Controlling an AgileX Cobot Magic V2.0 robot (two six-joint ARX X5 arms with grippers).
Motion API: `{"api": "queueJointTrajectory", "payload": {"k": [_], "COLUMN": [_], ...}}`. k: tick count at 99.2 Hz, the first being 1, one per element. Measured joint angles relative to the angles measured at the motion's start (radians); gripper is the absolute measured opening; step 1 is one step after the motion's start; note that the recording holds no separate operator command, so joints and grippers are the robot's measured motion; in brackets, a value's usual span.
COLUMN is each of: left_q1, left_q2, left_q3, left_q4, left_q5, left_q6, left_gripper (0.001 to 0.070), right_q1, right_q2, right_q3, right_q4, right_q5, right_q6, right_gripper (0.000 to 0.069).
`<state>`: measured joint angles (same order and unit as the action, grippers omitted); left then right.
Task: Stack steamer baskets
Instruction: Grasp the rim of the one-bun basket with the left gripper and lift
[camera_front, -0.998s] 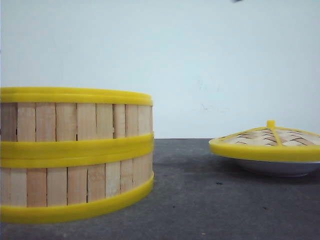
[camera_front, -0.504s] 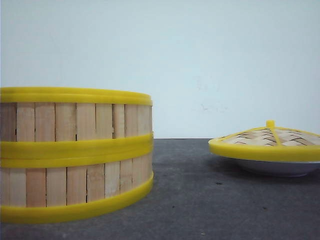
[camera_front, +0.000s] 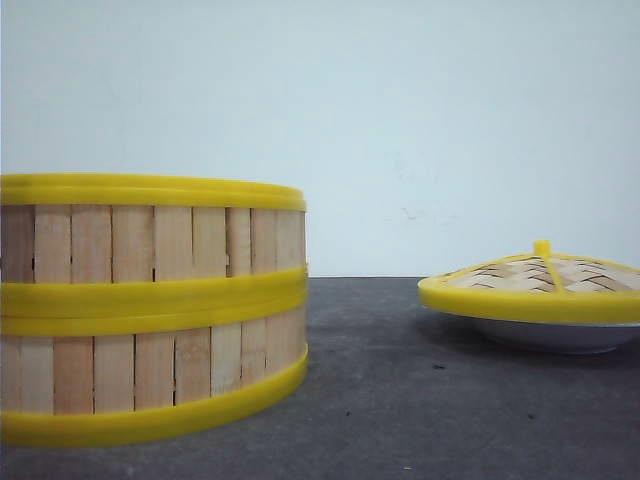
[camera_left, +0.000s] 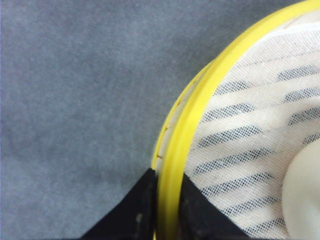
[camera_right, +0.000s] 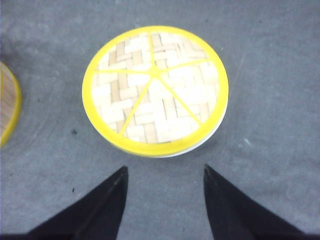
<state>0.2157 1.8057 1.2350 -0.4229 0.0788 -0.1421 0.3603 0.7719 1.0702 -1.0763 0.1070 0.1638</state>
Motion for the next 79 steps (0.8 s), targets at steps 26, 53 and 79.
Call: {"api": "queueJointTrajectory", "payload": {"k": [26,53,79], "left_q1": [0.012,0.015,0.016], "left_q2": [0.008,0.008,0.008], "left_q3": [0.069,0.269,0.481], "left_q4": [-0.057,-0.191,-0.374], "left_q5": [0.040,0.063,0.153], "left_q6": [0.017,0.039,0.062], "left_gripper": [0.0028,0.0028,0.0028], "right_q1": [0.000,0.000,0.000], "right_q2": [0.000,-0.001,-0.001], "right_q3": [0.000,0.000,0.000], "right_q4": [-0.027,-0.042,-0.041], "right_q5": [-0.001,-0.001,-0.001], "right_q6": [0.009,0.010,0.010], "right_gripper": [0.0289,0.0289,0.0289]}}
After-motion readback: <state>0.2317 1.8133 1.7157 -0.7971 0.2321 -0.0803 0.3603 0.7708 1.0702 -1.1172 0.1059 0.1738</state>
